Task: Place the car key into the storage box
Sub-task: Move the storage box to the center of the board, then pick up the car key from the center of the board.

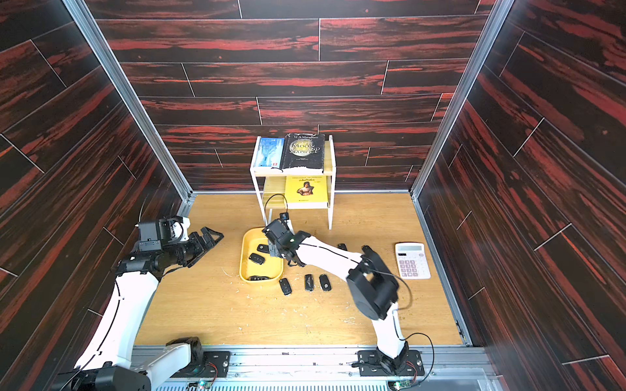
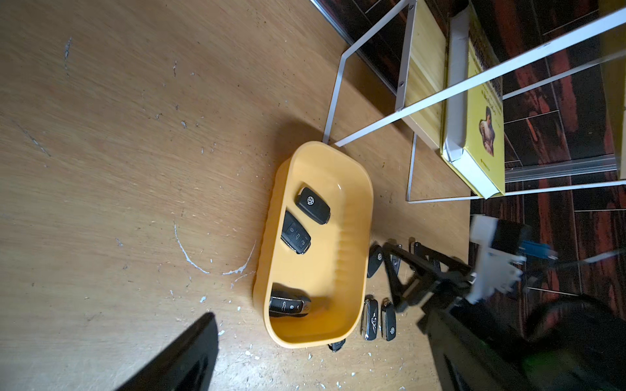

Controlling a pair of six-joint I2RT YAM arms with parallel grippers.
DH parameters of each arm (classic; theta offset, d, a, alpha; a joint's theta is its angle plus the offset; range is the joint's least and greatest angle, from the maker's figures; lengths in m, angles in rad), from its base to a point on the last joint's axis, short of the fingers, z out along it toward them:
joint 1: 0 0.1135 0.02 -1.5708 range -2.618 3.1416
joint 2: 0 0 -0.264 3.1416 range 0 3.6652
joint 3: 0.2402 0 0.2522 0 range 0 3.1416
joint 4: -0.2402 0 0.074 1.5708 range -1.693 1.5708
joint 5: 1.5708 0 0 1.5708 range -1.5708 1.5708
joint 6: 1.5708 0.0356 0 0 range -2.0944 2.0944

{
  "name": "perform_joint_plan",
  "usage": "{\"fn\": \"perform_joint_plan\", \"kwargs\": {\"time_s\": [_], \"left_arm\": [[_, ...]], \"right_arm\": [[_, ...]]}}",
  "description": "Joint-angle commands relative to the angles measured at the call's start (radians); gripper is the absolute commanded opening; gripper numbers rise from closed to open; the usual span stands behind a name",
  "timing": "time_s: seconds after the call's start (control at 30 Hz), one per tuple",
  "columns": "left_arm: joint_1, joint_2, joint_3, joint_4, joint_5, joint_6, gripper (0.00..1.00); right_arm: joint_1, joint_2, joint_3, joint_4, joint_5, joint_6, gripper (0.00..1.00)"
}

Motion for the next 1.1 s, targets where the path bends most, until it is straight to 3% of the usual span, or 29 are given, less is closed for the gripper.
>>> {"fn": "perform_joint_plan", "kwargs": {"time_s": [0.0, 0.17, 0.37, 0.57, 0.67, 0.87, 1.07], "left_arm": [[-0.055, 0.0, 0.006, -0.025, -0.045, 0.03, 1.0], [-0.179, 0.011, 0.019, -0.091, -0.185, 0.025, 1.0], [-0.182, 0.022, 0.003, -0.108, -0.223, -0.001, 1.0], [-0.182, 0.087, 0.04, -0.132, -0.237, 0.001, 1.0], [-0.182, 0.143, 0.061, -0.146, -0.22, 0.007, 1.0], [-0.184, 0.282, 0.104, -0.237, -0.084, 0.081, 1.0], [-0.185, 0.301, 0.092, -0.217, -0.101, 0.096, 1.0]], "right_arm": [[0.009, -0.129, -0.087, 0.099, -0.016, -0.069, 0.98], [0.009, -0.254, -0.14, -0.002, -0.085, -0.101, 0.94], [0.014, -0.391, -0.267, -0.116, -0.264, -0.109, 0.91], [0.052, -0.492, -0.382, -0.15, -0.36, -0.105, 0.9], [0.086, -0.48, -0.41, -0.144, -0.405, -0.112, 0.9], [0.165, -0.406, -0.459, -0.069, -0.401, -0.093, 0.9], [0.168, -0.333, -0.503, 0.015, -0.374, -0.084, 0.89]]}}
